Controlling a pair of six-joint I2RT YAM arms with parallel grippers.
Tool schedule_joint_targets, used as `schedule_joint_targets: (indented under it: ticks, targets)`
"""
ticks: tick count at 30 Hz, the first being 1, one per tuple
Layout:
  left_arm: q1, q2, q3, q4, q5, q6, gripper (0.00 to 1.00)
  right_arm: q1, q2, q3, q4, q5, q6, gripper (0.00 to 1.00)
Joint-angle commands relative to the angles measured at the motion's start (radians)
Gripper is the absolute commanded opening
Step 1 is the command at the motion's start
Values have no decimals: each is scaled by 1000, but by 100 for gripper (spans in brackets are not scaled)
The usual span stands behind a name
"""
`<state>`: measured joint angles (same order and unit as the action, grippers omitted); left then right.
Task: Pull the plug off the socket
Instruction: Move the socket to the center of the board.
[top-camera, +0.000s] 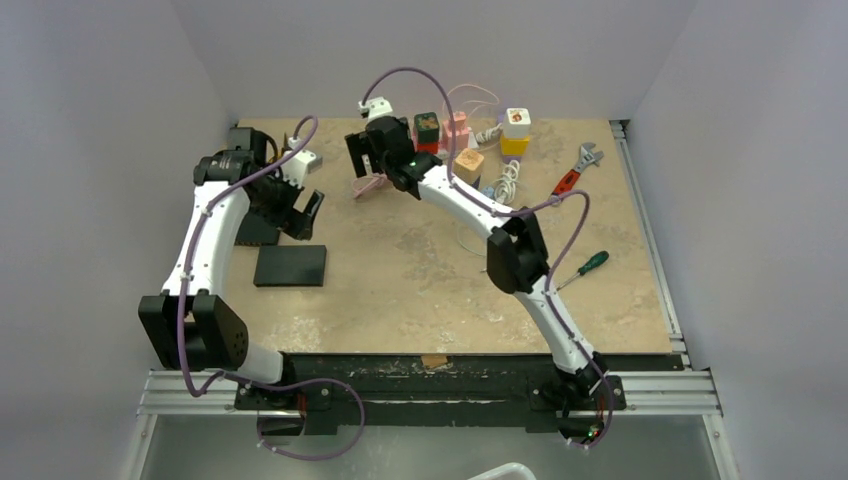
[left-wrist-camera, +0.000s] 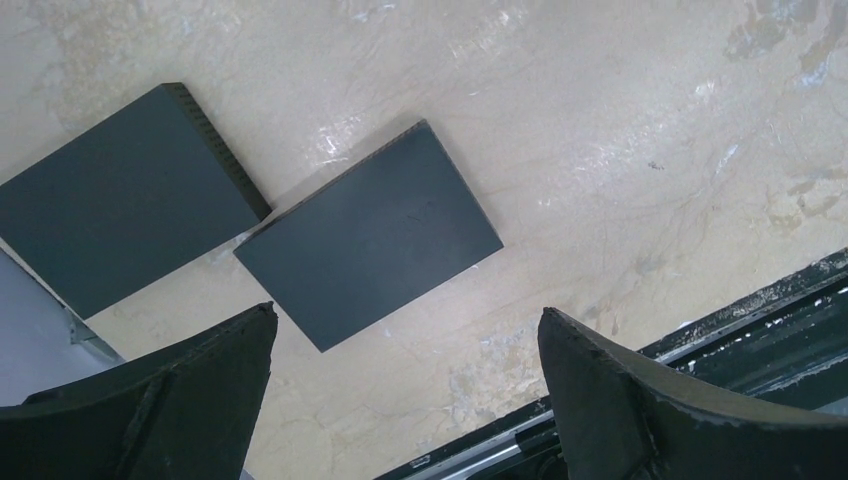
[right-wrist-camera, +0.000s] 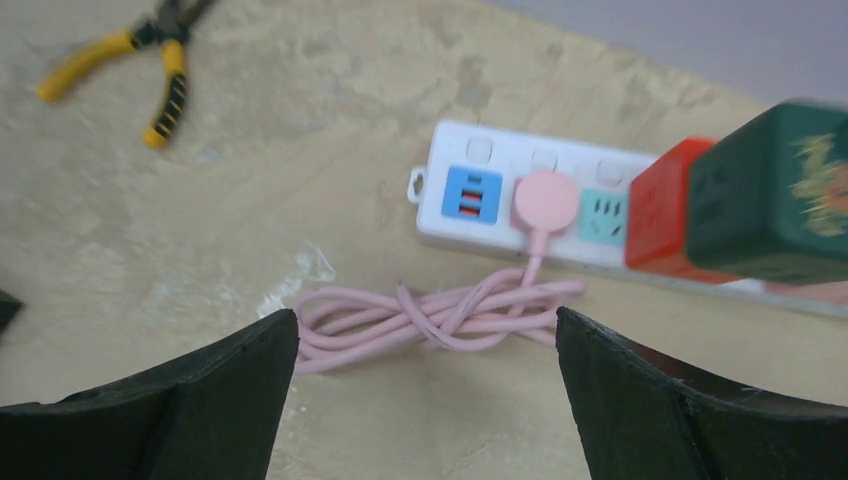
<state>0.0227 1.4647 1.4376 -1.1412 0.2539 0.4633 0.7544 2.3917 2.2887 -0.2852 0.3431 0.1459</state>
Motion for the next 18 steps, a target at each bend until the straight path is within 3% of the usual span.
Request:
schedule_joint_targets:
  ticks: [1,5,9,11,18]
  targets:
    - [17,5,51,16,9,-15,100,-36,147,205,-184,-32,112,97]
    - [15,39,74,93,39,-49,100,-70,116,178,-210,-62,216,91]
    - [-12,200,234,113,78,-99,100,-83,-164,-249,5,-110,245,90]
    - [-82,300,321,126,69,-96,100,-84,-278,-388,79,-114,243,90]
    - [-210,621,661,99,40,-90,100,-95,-425,-497,27,-87,232,82]
